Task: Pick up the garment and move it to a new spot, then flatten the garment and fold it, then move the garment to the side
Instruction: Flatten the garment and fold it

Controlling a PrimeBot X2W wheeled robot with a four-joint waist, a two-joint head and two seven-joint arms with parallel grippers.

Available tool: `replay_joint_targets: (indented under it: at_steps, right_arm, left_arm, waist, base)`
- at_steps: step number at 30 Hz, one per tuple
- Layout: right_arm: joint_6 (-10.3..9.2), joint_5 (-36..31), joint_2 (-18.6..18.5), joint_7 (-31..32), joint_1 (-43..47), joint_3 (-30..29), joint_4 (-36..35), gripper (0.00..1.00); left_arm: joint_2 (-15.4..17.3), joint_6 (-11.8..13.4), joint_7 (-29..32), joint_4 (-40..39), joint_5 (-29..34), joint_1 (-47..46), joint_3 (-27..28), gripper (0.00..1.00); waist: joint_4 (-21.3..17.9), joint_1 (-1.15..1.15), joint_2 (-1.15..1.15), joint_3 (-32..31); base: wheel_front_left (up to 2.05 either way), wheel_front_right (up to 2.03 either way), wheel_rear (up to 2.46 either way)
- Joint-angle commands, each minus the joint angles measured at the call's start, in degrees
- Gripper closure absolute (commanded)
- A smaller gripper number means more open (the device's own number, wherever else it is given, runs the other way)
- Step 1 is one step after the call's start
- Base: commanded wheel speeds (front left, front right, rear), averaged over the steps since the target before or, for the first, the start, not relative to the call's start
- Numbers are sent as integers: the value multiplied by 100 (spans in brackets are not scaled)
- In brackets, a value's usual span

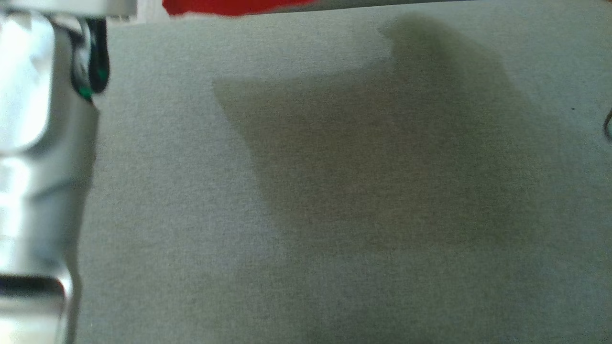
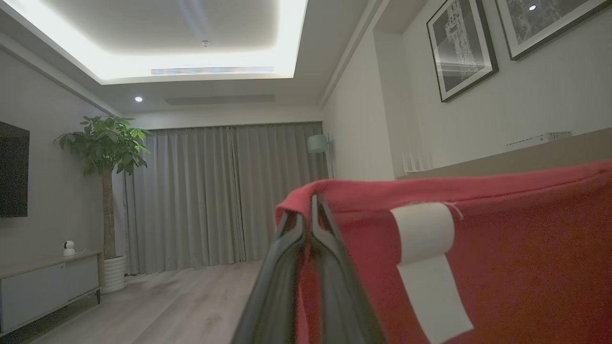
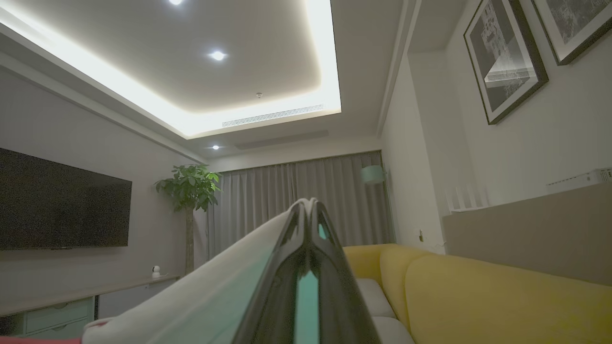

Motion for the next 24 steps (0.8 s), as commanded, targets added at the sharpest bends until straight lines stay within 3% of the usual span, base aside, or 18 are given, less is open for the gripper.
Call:
replay_joint_targets:
  at_steps: [1,3,11,16,24]
  right_arm:
    - [-4,168,69,-31,457,18,-311,100]
    - [-4,236,34,-32,738,38,-423,100]
    - [-4,1019,-149,-34,3716,286,-820,100]
    - [-4,1264,-38,-34,5266,287,-888,100]
    - [-4,1315,150,-34,6847,244,-1050,100]
  left_arm:
    - [150,19,-20,-276,85,383,337,100]
    - [101,25,-20,-308,81,652,428,100]
    - [-590,-128,-22,-115,46,3204,1180,100]
    - [-1009,-453,-22,109,89,4342,1607,100]
    - [-1182,-620,-22,143,134,5494,1722,100]
  waist:
    - [-44,-1,0,-23]
    - [-58,-1,0,-41]
    - [-266,-1,0,-235]
    - [-360,-1,0,-435]
    - [-469,-1,0,-957]
  base:
    - [0,0,0]
    - [0,0,0]
    - [0,0,0]
    - [0,0,0]
    - [0,0,0]
